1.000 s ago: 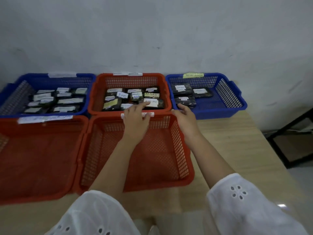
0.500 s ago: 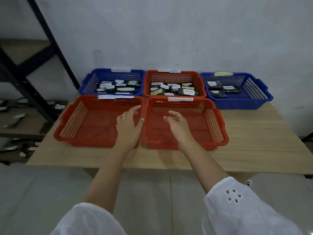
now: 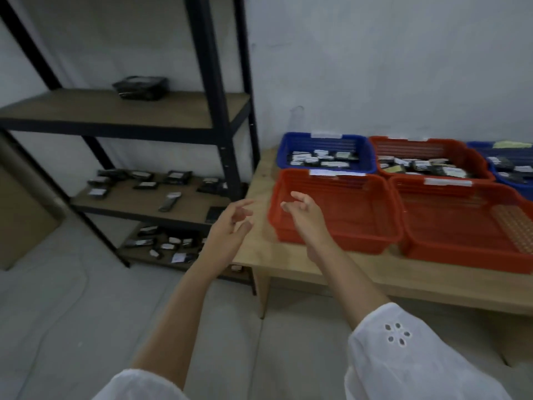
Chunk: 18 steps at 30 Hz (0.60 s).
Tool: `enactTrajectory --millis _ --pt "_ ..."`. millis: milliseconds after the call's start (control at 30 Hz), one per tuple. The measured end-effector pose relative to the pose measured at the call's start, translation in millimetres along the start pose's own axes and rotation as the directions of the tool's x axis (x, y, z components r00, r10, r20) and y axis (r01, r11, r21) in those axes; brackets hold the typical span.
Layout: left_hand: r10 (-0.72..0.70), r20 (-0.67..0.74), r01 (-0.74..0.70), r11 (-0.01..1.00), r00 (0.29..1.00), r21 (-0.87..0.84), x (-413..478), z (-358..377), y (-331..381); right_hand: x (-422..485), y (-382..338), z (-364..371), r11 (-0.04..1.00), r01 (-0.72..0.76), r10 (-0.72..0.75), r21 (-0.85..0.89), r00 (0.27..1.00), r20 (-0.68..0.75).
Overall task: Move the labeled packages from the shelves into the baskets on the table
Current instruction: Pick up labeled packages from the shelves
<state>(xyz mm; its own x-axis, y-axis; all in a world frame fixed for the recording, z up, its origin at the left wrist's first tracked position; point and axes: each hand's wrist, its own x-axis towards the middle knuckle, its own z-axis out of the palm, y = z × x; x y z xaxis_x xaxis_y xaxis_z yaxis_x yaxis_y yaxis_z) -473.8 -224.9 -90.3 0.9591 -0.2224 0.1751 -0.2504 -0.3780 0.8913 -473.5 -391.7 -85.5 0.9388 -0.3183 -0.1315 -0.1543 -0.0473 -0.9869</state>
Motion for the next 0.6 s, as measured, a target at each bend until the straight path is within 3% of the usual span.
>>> enactTrajectory --millis 267,600 --pt "-0.099 -0.064 0.098 0.995 0.993 -0.014 8 -111 -73 11 2 131 0.996 0.014 0.003 -0.084 0.980 0.198" --pt "-0.153 -0.070 0.156 0.987 0.986 0.039 90 -219 -148 93 -10 294 0.994 -0.078 0.099 -0.074 0.932 0.348"
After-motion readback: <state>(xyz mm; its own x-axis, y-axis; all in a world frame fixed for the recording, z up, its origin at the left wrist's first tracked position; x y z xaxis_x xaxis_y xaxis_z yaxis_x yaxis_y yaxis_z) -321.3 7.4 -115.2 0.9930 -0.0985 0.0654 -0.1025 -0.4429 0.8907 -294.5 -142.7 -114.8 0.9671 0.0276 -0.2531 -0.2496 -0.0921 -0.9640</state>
